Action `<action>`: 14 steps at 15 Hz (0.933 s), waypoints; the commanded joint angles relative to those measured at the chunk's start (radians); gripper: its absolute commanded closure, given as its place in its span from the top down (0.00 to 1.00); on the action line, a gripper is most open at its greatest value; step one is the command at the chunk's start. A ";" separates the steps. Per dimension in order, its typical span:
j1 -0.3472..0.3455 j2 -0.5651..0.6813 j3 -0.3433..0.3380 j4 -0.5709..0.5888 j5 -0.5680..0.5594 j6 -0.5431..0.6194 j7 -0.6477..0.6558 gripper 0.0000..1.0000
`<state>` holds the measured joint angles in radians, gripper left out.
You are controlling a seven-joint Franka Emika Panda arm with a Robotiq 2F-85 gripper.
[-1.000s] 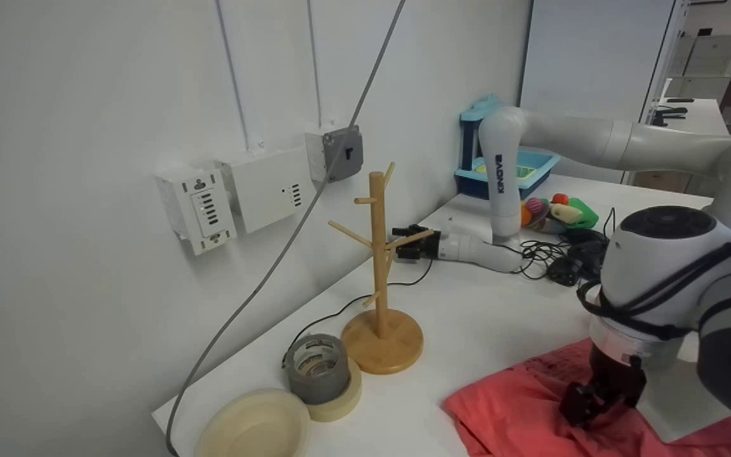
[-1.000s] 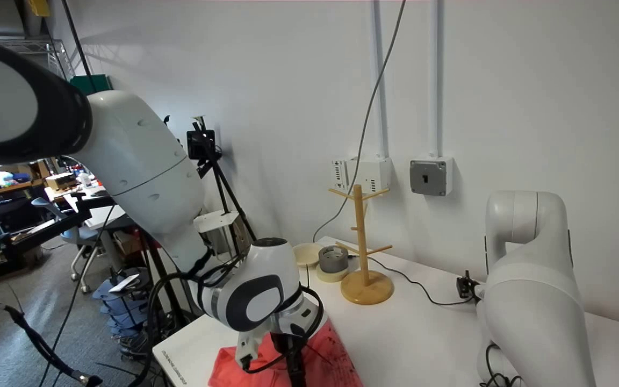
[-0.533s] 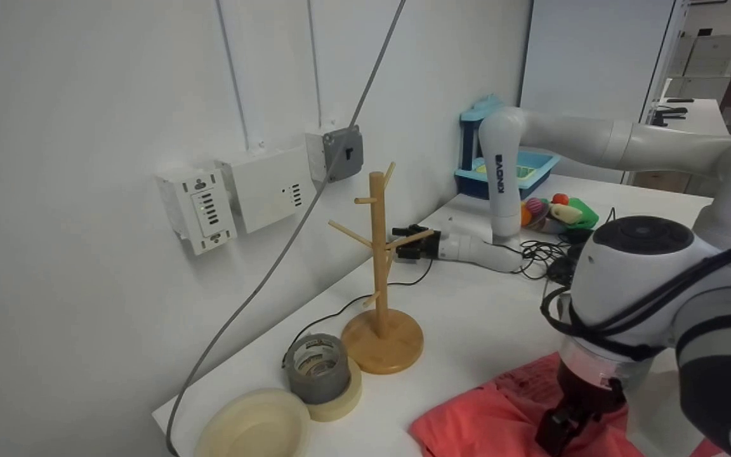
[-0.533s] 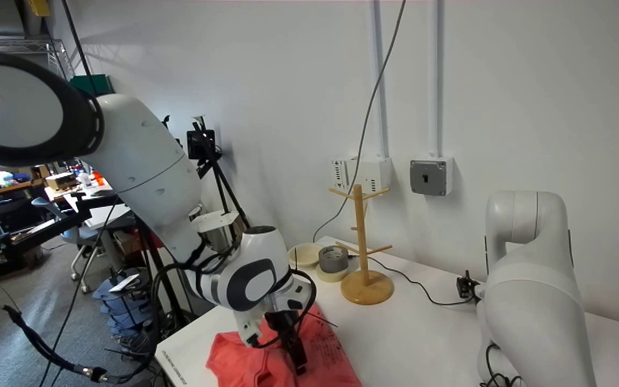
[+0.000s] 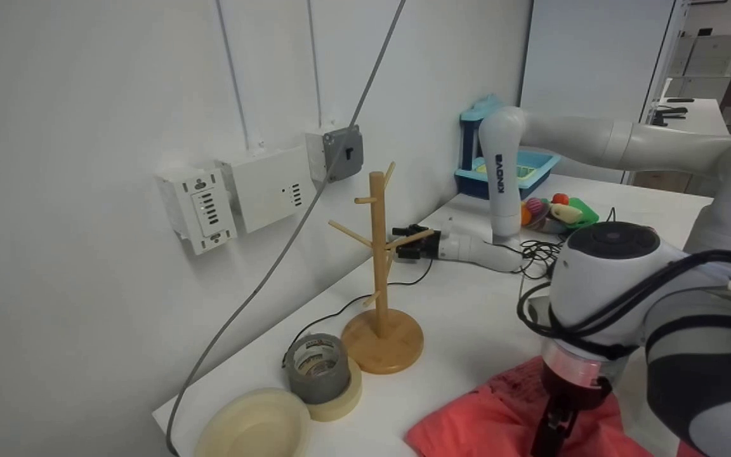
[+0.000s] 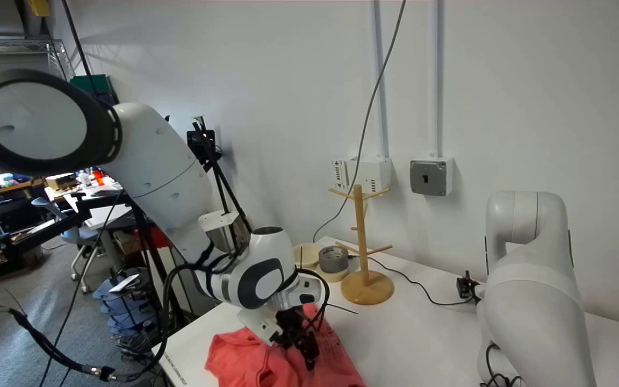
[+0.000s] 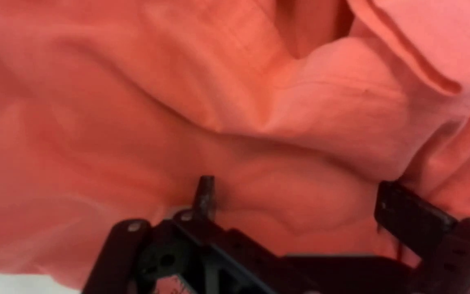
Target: Unfold the shirt
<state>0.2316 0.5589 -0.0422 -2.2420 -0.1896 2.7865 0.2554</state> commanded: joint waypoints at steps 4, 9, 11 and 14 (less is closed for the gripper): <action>0.077 0.076 -0.158 0.108 -0.158 0.006 -0.020 1.00; 0.138 0.108 -0.264 0.148 -0.257 0.031 0.023 1.00; 0.144 0.105 -0.277 0.151 -0.260 0.035 0.029 1.00; 0.144 0.060 -0.281 0.119 -0.250 0.023 0.029 1.00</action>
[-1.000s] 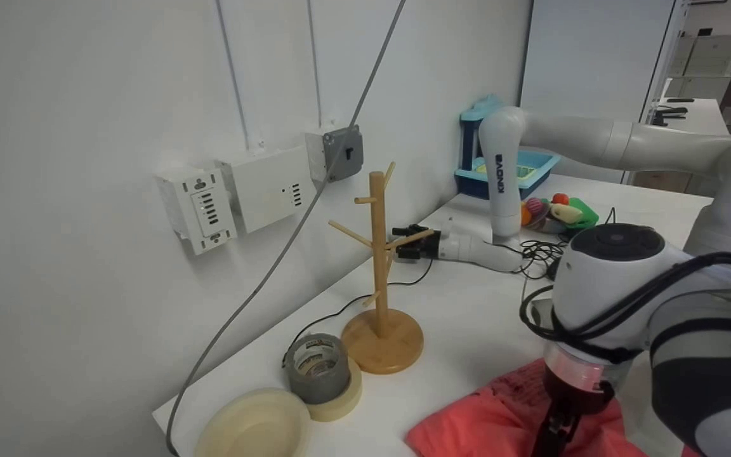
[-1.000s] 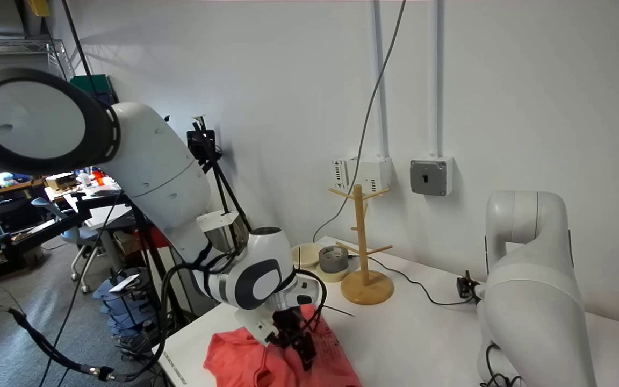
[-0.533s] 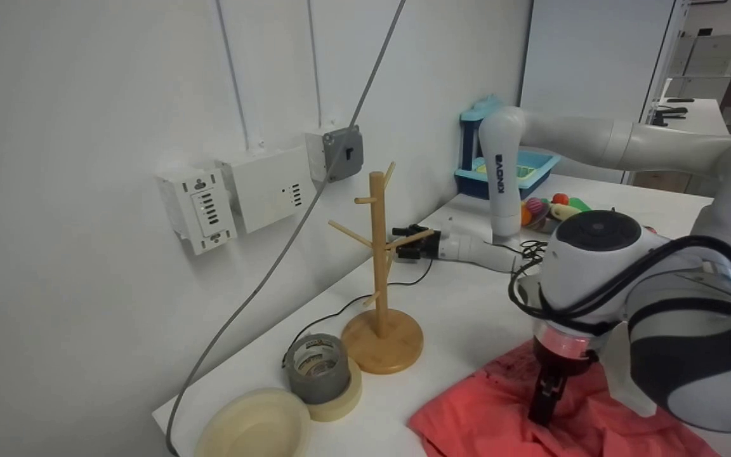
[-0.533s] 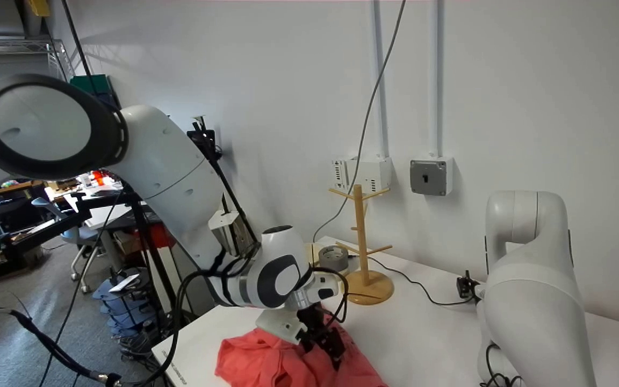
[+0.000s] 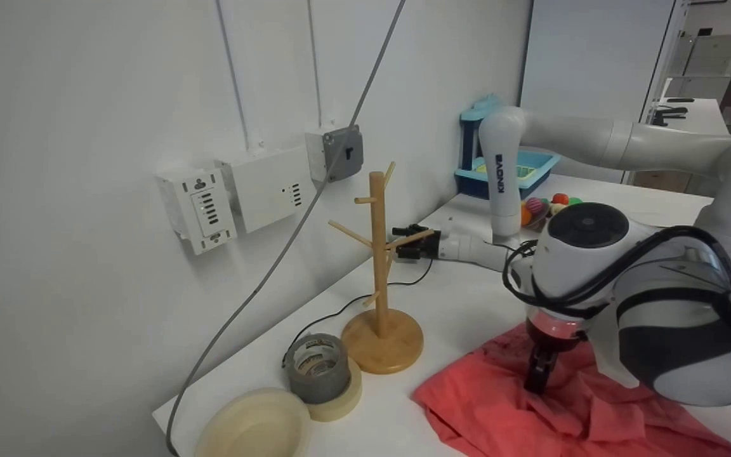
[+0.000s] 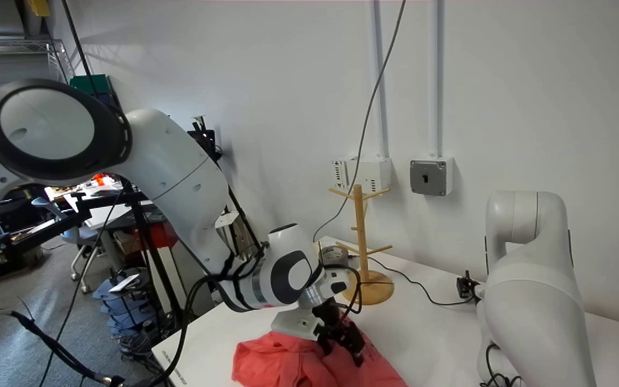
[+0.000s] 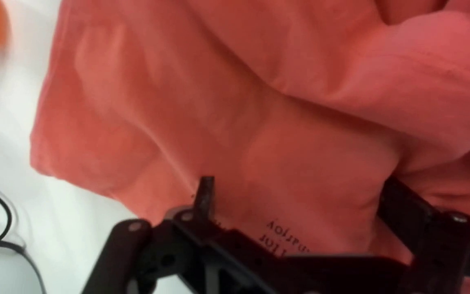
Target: Unfold the shirt
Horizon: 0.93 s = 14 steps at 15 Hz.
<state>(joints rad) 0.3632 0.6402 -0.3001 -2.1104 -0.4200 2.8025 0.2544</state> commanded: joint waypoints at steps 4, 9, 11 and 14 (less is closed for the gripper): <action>0.013 -0.136 -0.029 -0.115 -0.001 -0.043 0.073 1.00; -0.010 -0.346 -0.028 -0.305 -0.006 -0.043 0.155 1.00; -0.038 -0.436 -0.007 -0.383 0.002 -0.041 0.173 1.00; -0.093 -0.570 0.041 -0.496 0.025 -0.028 0.186 1.00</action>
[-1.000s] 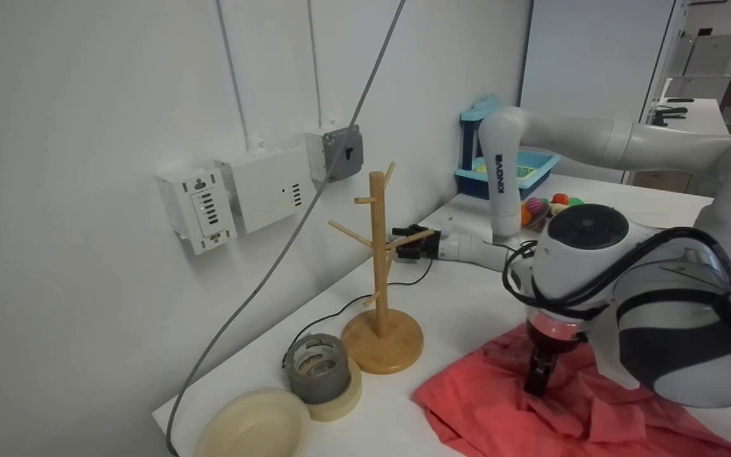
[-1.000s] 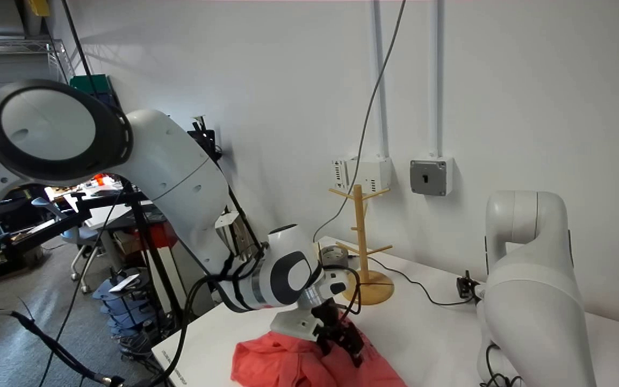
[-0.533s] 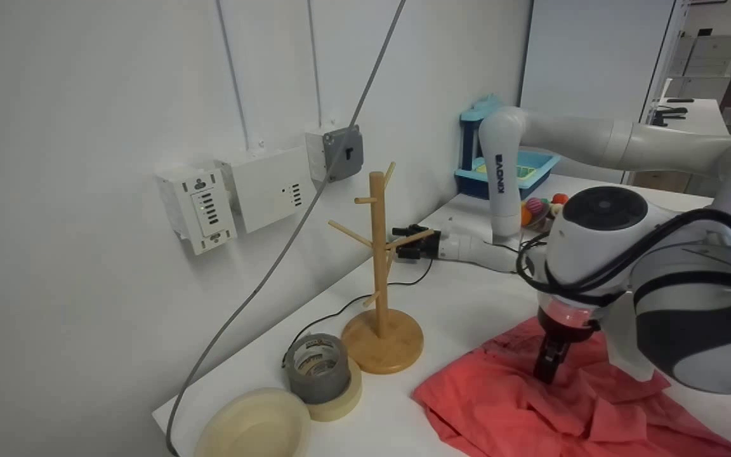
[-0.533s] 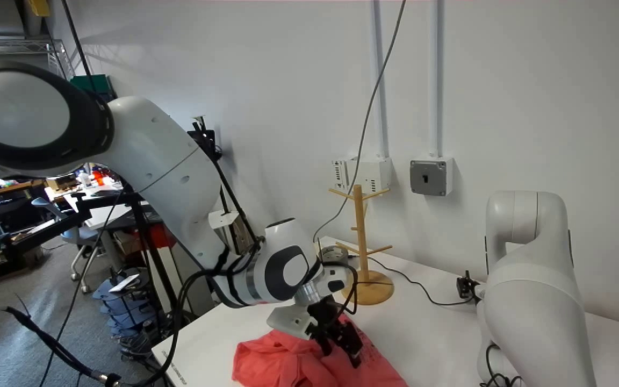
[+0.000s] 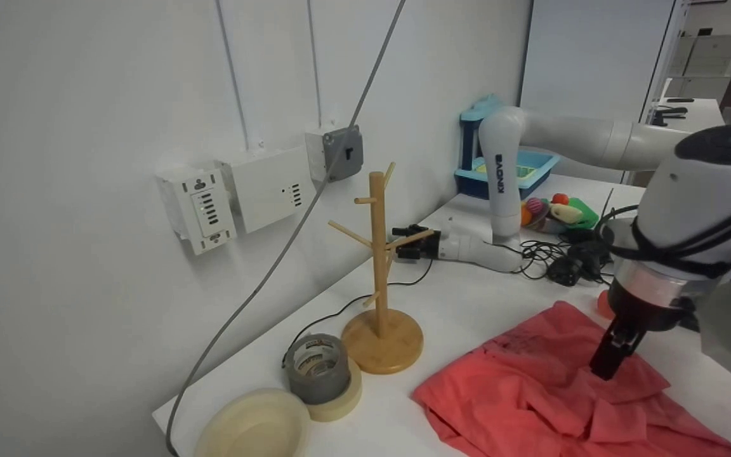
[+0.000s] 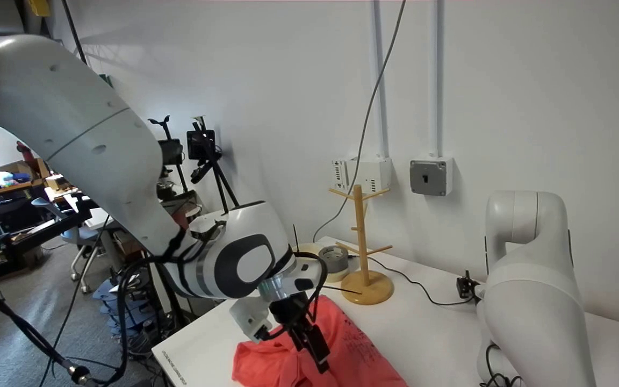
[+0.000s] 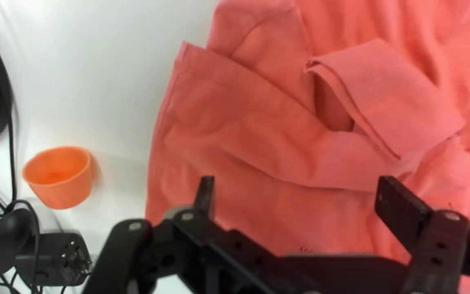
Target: Unfold the shirt
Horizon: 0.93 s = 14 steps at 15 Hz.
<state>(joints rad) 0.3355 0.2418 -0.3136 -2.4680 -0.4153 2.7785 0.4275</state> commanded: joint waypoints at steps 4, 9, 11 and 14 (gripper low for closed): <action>-0.152 -0.325 0.155 -0.260 0.082 0.019 0.010 1.00; -0.211 -0.402 0.277 -0.275 0.257 0.021 -0.044 1.00; -0.218 -0.441 0.304 -0.284 0.321 0.014 -0.060 1.00; -0.242 -0.416 0.343 -0.272 0.338 0.019 -0.049 1.00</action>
